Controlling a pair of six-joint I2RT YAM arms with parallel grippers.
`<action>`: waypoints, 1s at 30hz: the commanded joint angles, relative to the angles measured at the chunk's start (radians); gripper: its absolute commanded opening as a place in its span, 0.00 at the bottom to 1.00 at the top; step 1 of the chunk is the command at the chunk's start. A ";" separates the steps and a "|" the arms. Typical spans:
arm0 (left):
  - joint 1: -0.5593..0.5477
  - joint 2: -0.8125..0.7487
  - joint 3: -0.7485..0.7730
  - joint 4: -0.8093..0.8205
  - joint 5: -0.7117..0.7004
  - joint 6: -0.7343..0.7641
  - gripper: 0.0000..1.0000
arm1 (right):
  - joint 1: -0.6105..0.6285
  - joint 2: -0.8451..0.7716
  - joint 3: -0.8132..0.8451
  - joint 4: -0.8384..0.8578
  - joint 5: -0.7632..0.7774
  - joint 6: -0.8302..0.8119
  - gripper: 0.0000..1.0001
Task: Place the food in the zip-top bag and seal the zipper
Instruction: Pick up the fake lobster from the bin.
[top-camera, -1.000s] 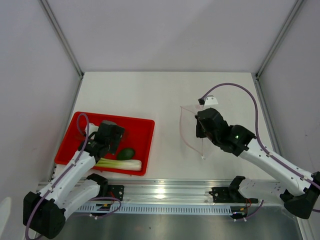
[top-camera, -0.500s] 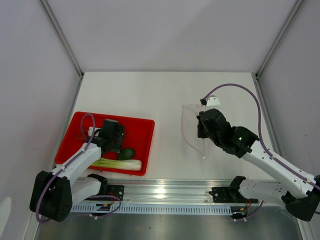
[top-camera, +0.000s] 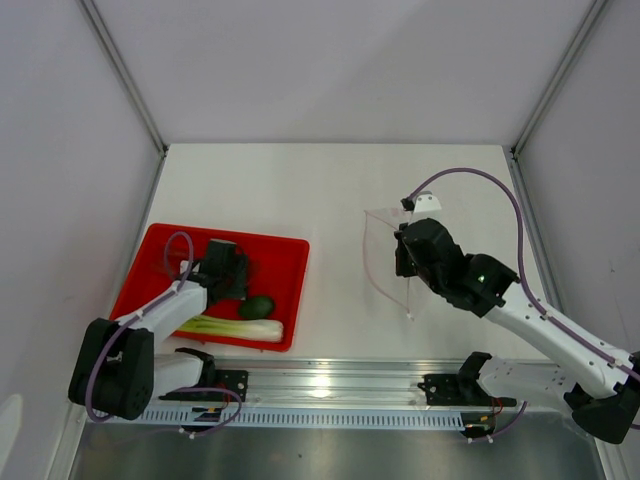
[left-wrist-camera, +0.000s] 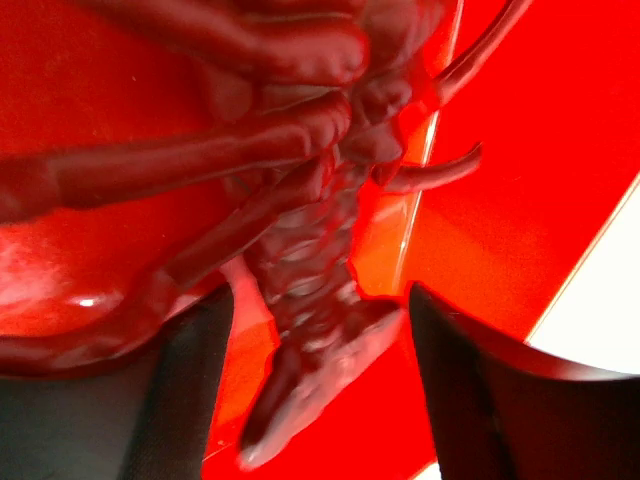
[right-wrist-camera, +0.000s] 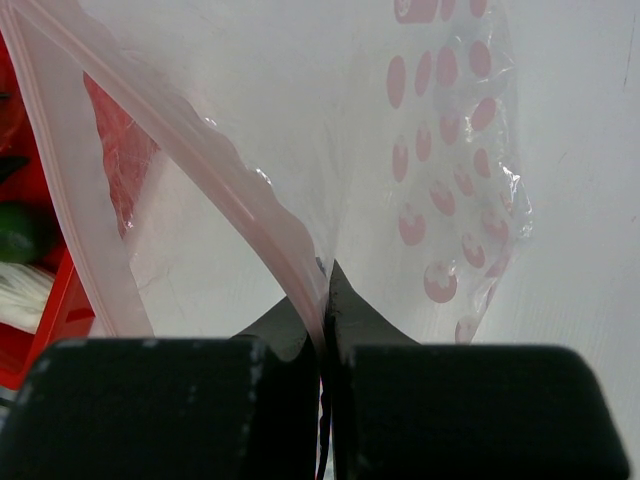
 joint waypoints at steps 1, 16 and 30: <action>0.014 0.012 -0.031 0.068 0.032 -0.027 0.67 | -0.004 -0.029 -0.003 0.034 0.011 -0.014 0.00; 0.023 -0.140 -0.064 0.022 0.092 0.077 0.12 | -0.001 -0.043 0.000 0.032 0.013 -0.006 0.00; -0.056 -0.514 0.085 -0.296 0.149 0.313 0.01 | -0.001 -0.017 0.014 0.045 0.001 -0.029 0.00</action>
